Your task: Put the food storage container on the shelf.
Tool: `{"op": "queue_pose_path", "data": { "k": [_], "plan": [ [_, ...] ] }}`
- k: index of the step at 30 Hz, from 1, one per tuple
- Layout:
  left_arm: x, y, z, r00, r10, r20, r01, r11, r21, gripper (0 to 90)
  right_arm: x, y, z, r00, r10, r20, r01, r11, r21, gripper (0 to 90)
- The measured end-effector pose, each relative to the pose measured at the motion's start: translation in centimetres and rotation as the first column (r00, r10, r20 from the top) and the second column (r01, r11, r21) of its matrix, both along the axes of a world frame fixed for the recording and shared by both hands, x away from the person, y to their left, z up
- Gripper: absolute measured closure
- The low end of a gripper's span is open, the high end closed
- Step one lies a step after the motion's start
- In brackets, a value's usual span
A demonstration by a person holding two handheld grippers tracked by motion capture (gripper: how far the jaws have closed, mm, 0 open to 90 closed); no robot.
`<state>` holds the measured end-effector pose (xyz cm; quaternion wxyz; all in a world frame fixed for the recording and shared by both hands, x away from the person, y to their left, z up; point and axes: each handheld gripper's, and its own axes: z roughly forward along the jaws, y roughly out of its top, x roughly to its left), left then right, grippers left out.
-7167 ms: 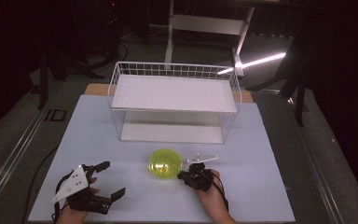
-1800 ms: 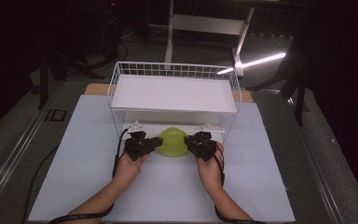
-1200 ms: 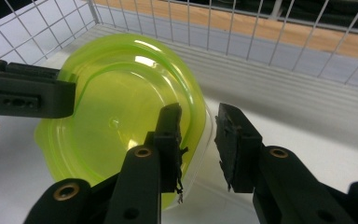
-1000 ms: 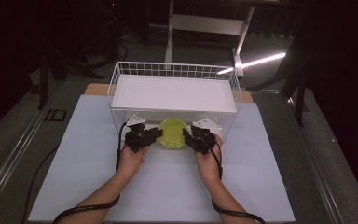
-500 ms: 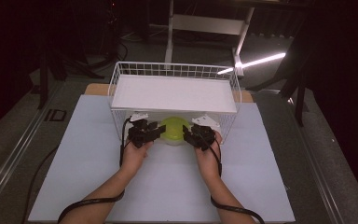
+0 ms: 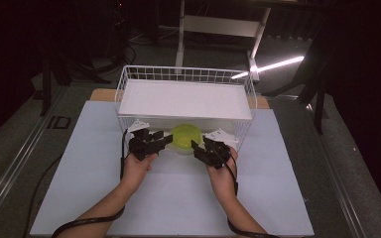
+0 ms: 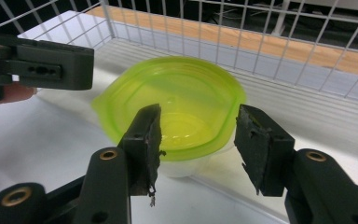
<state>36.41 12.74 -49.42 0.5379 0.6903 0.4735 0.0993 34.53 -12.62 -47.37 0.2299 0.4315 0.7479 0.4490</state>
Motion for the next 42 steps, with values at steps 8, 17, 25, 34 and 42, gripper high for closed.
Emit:
{"op": "queue_pose_path", "data": {
  "k": [8, 17, 25, 34, 42],
  "plan": [
    [-2.7, 0.4, -0.1, 0.9987, -0.044, 0.024, 0.043, 0.9987, 0.025, 47.5, -1.8, 0.2, 0.0, 0.9986, 0.044, -0.030, -0.044, 0.999, 0.015, 54.9],
    [-5.6, 1.9, 0.7, 0.9916, -0.117, 0.055, 0.115, 0.9928, 0.033, 25.6, -2.7, 0.6, -1.3, 0.9948, 0.060, -0.082, -0.059, 0.998, 0.010, 68.3],
    [-7.9, 3.0, 0.6, 0.9898, -0.119, 0.078, 0.112, 0.9902, 0.083, 0.4, -2.4, 1.3, -1.9, 0.9906, 0.051, -0.127, -0.055, 0.998, -0.022, 89.5],
    [-9.0, 3.5, -0.9, 0.9814, -0.173, 0.084, 0.172, 0.9850, 0.017, 0.4, -1.2, 2.2, -3.1, 0.9859, 0.045, -0.161, -0.048, 0.999, -0.012, 89.7],
    [-9.5, 3.6, -1.2, 0.9784, -0.178, 0.104, 0.181, 0.9834, -0.016, 0.4, 0.1, 2.5, -3.8, 0.9853, 0.021, -0.170, -0.025, 0.999, -0.021, 89.6]
  ]
}}
